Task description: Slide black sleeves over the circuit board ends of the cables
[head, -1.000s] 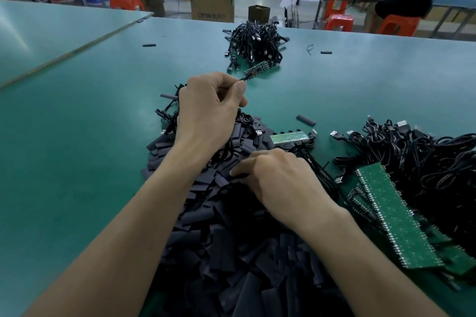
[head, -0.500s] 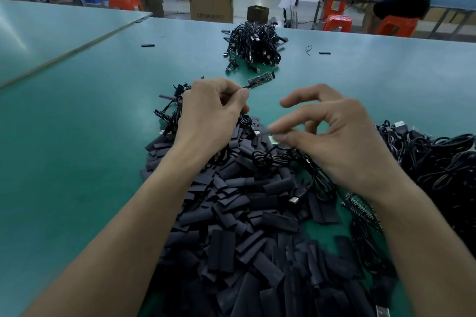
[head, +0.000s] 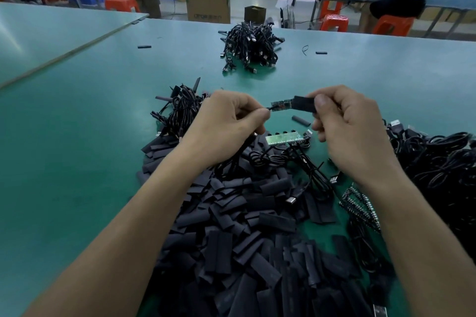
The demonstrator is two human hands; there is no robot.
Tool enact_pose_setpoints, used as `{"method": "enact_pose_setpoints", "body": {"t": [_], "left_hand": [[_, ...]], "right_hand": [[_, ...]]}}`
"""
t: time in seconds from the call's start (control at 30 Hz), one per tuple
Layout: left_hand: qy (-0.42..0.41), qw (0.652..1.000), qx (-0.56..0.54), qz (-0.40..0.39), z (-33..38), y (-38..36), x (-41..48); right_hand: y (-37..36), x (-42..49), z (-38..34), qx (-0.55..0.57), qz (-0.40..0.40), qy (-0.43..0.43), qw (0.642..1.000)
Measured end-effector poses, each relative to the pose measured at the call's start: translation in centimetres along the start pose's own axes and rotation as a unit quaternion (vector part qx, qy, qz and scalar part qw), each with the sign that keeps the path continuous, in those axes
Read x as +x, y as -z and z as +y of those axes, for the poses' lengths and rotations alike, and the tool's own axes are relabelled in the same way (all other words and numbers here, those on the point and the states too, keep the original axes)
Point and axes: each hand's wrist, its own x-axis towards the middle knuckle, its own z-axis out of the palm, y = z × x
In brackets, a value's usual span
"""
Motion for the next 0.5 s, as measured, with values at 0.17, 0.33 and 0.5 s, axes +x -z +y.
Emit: {"method": "enact_pose_setpoints", "body": {"t": [0.17, 0.33, 0.5], "left_hand": [[0.005, 1.000, -0.003, 0.007, -0.14, 0.06, 0.05], [0.015, 1.000, -0.007, 0.018, -0.25, 0.12, 0.09], [0.021, 1.000, -0.011, 0.019, -0.23, 0.13, 0.14]], "right_hand": [[0.02, 0.15, 0.21, 0.044, 0.007, -0.025, 0.999], [0.24, 0.21, 0.60, 0.029, 0.021, -0.002, 0.999], [0.17, 0.19, 0.64, 0.025, 0.040, 0.011, 0.999]]}}
